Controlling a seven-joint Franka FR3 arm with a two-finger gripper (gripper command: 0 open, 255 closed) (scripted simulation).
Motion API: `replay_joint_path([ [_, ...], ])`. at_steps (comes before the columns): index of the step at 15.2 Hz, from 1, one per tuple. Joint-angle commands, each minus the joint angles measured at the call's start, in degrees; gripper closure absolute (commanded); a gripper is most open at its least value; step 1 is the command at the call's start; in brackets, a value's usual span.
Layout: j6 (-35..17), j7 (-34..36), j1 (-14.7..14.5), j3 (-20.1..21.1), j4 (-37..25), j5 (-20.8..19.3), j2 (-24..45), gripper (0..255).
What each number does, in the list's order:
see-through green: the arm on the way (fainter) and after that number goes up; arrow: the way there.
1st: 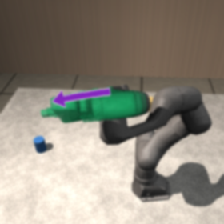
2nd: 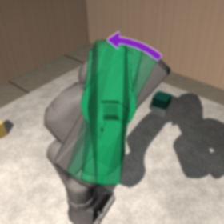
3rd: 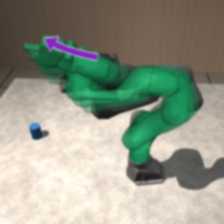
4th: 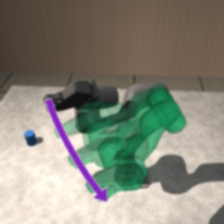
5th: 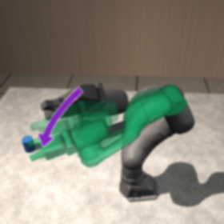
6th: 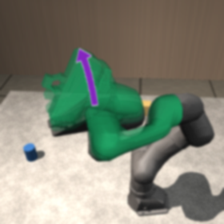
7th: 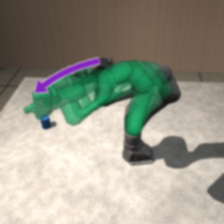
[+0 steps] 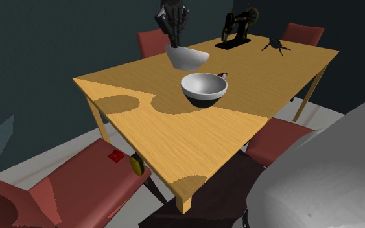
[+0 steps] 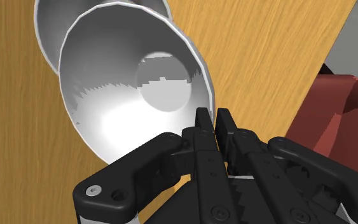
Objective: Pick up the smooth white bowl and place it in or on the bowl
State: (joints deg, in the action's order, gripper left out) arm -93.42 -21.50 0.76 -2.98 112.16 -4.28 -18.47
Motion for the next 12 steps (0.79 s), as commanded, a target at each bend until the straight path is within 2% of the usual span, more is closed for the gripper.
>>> replay_joint_path([
  [1,0.88,-2.86,1.04,-1.83,-0.48,-0.65,-0.58,255],
  [5,2.54,-7.88,2.85,-5.14,-1.28,-1.89,-1.87,255],
  [12,-2.8,-7.48,2.94,-5.3,5.05,-2.11,-2.85,255],
])
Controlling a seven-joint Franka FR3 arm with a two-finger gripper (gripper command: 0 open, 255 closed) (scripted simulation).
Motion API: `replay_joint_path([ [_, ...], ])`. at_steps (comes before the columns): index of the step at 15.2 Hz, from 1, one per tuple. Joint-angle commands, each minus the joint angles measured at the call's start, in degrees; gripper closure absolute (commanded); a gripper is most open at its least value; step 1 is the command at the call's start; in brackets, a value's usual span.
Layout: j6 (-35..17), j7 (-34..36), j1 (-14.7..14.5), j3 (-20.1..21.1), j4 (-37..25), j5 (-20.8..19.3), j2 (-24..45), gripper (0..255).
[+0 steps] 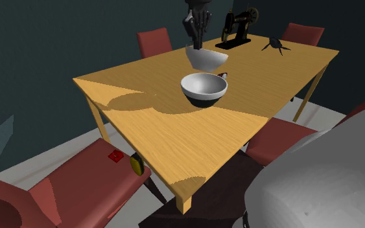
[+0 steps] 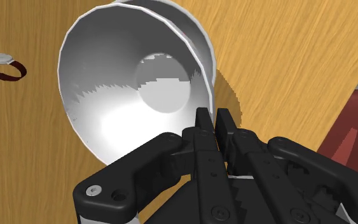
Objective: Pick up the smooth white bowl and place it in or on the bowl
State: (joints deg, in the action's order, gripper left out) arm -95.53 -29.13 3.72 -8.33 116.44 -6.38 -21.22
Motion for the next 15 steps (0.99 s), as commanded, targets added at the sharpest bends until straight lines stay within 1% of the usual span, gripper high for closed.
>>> replay_joint_path([
  [1,-1.45,0.2,-0.01,0.02,1.63,-0.04,-0.2,255],
  [15,-12.73,0.88,0.21,-0.49,12.81,-0.5,-0.09,255],
])
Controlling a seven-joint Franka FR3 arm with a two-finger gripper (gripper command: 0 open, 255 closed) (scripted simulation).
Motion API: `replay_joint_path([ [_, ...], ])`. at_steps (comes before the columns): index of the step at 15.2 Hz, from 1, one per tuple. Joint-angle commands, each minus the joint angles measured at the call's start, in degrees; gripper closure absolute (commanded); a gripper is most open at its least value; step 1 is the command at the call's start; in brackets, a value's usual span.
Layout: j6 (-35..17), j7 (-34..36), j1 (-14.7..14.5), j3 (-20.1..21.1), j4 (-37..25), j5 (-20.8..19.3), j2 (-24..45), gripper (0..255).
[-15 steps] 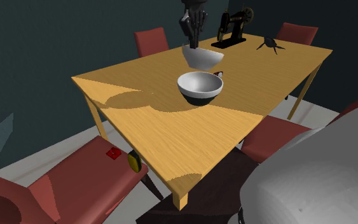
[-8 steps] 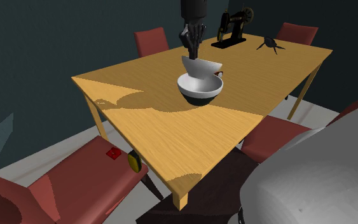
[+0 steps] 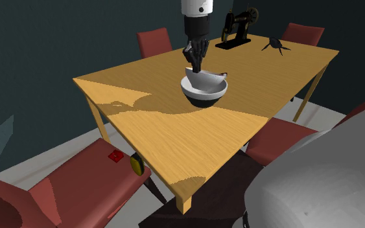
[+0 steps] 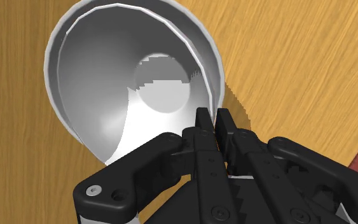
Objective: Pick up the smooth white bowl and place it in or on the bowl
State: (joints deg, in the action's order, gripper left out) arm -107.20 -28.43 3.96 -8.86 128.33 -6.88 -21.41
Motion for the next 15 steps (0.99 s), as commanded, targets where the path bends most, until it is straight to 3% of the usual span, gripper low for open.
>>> replay_joint_path([
  [1,-1.06,0.19,-0.04,0.04,0.93,0.0,0.1,255],
  [8,-1.06,0.19,-0.04,0.04,0.92,0.0,0.11,255],
  [9,-1.06,0.19,-0.04,0.04,0.92,0.0,0.11,0],
  [14,-1.06,0.19,-0.04,0.04,0.93,0.0,0.11,0],
  [15,0.89,0.16,-0.11,0.2,-0.8,0.09,-0.12,0],
])
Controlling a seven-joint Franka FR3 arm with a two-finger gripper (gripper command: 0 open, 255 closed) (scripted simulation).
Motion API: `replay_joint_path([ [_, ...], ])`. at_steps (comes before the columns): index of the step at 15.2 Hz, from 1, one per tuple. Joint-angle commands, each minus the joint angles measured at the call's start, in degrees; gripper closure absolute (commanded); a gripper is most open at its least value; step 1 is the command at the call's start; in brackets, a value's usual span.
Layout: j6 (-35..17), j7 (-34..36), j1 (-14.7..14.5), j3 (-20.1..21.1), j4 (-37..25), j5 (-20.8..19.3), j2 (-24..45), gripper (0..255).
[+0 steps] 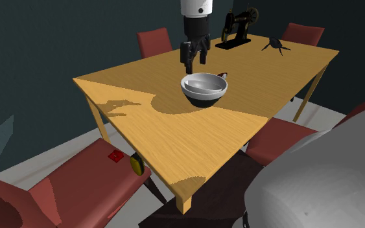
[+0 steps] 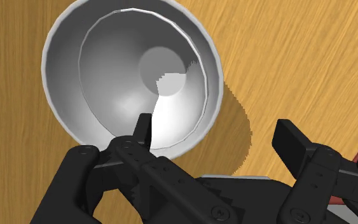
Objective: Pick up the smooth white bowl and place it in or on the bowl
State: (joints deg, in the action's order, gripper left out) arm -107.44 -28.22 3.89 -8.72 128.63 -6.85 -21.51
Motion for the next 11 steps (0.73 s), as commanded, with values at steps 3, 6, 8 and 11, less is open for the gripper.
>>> replay_joint_path([
  [3,6.51,-0.14,-0.23,0.47,-6.27,0.34,-0.21,0],
  [6,6.51,-0.14,-0.22,0.48,-6.27,0.34,-0.21,0],
  [8,6.51,-0.14,-0.22,0.48,-6.27,0.34,-0.21,0],
  [11,6.51,-0.14,-0.22,0.48,-6.27,0.34,-0.21,0],
])
